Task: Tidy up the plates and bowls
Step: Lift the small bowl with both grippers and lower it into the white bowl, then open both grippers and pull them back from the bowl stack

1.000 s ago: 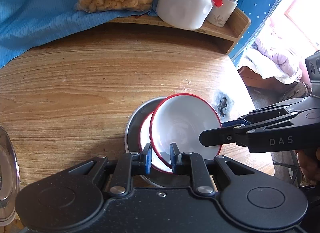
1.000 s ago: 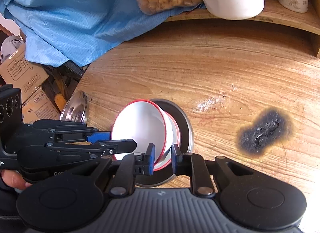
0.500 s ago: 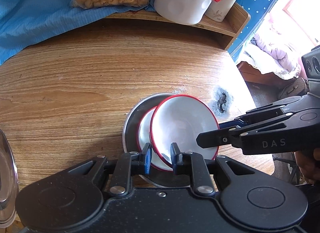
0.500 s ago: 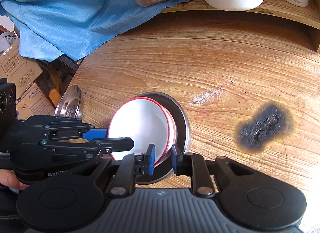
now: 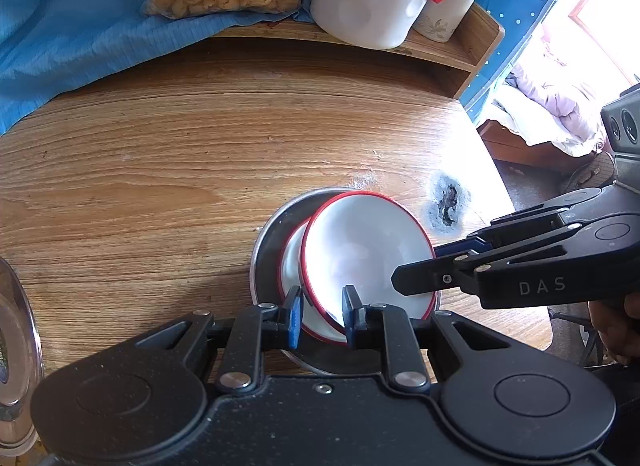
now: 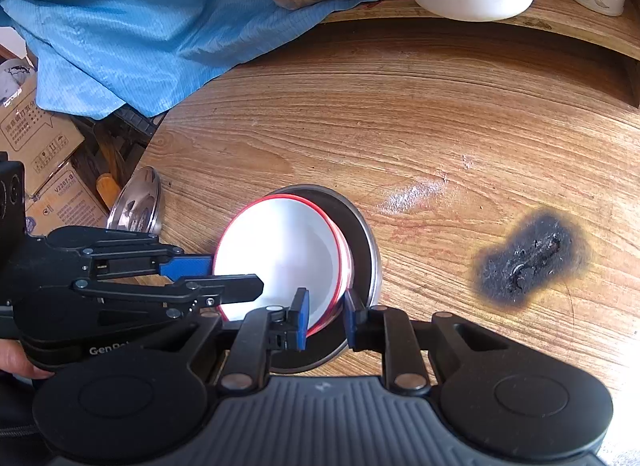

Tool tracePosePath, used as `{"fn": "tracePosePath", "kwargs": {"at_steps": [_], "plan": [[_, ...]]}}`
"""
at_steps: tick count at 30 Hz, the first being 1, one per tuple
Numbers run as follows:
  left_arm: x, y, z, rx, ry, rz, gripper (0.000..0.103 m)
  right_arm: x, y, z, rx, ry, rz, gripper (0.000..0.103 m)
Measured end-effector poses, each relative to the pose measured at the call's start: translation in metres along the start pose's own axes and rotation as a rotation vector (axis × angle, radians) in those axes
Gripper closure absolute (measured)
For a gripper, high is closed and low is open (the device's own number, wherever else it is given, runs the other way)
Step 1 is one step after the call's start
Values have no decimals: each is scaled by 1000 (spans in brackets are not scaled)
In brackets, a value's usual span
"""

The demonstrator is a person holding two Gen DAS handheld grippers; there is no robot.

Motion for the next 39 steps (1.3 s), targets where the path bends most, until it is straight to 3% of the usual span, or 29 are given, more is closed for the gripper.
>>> {"fn": "tracePosePath", "kwargs": {"at_steps": [13,17,20,21,22,24,28,29,34,39], "plan": [[9,6,0,-24,56,21,80,0,3,3,-16,14,-1,75],[13,13,4,-58,83,22,60,-1,9,5,-39,11,5,70],[19,19,9,-86,107,53,44,0,16,8,-68,6,18,51],[21,22,11,-97,113,71,39,-2,17,9,-76,11,-2,34],[24,24,13,-110,123,91,35,-3,19,11,-83,12,-13,26],[30,28,17,-131,145,118,21,-6,21,13,-98,-3,-17,21],[46,30,23,-149,191,175,8,-15,24,17,-120,-45,-38,1],[50,29,23,-145,198,197,1,-17,24,18,-125,-53,-49,0],[74,25,19,-134,196,332,1,-34,23,16,-122,-113,-114,0],[88,22,12,-114,206,364,1,-58,24,10,-110,-193,-225,0]]}}
Point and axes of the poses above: each gripper's, at about its wrist camera, not at the fingertips, and y roughly against the way its jaws point, x to its left, z to its top, the point moved 10 cm from there along -y, roughly the way its jaws point, and after that the axes turned 5 degrees about -x, right-handed, at the moved point
